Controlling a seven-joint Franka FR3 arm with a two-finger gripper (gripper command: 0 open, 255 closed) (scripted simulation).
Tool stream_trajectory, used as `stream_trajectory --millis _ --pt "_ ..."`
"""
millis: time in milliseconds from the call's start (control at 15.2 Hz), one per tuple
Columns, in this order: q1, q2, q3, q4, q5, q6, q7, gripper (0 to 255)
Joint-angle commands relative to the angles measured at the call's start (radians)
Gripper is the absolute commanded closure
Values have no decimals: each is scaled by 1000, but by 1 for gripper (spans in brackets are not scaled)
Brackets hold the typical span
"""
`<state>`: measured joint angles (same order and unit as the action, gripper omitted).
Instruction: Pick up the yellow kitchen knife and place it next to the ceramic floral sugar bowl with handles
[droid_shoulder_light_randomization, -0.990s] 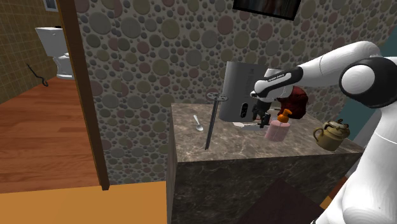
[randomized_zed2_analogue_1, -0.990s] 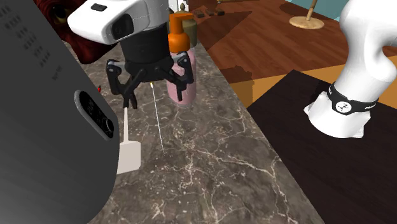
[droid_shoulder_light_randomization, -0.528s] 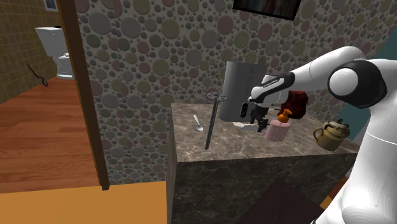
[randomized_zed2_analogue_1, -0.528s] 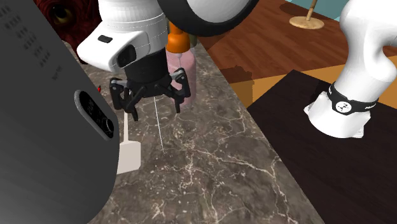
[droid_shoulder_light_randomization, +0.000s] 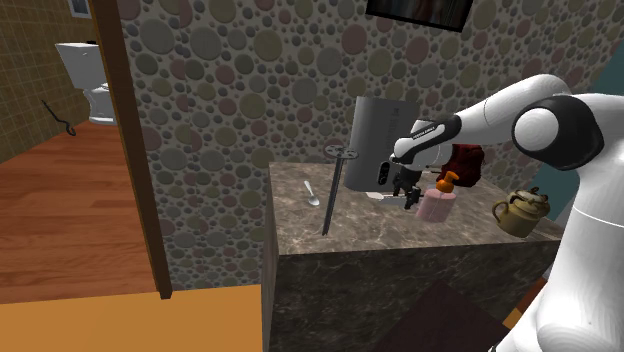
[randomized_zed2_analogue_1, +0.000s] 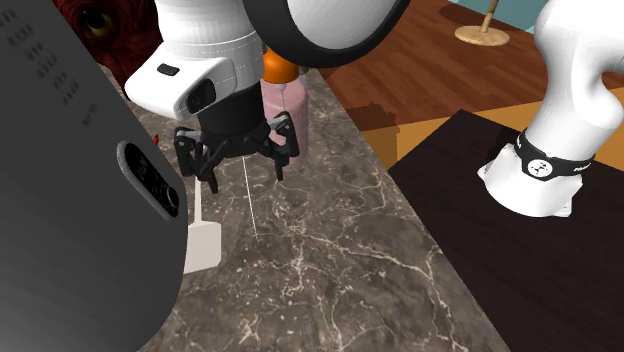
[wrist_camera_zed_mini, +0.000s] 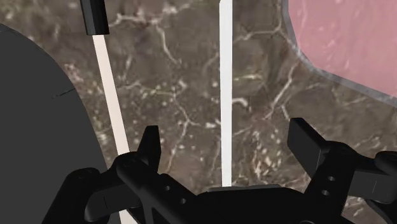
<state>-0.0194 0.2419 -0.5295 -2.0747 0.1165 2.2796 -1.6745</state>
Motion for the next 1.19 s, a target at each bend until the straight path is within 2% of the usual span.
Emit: stream_trajectory --millis 0,594,1122 --pt "0 0 0 0 0 0 0 255" --pt "0 0 0 0 0 0 0 255" --pt "13 -64 -14 40 -45 -95 28 255"
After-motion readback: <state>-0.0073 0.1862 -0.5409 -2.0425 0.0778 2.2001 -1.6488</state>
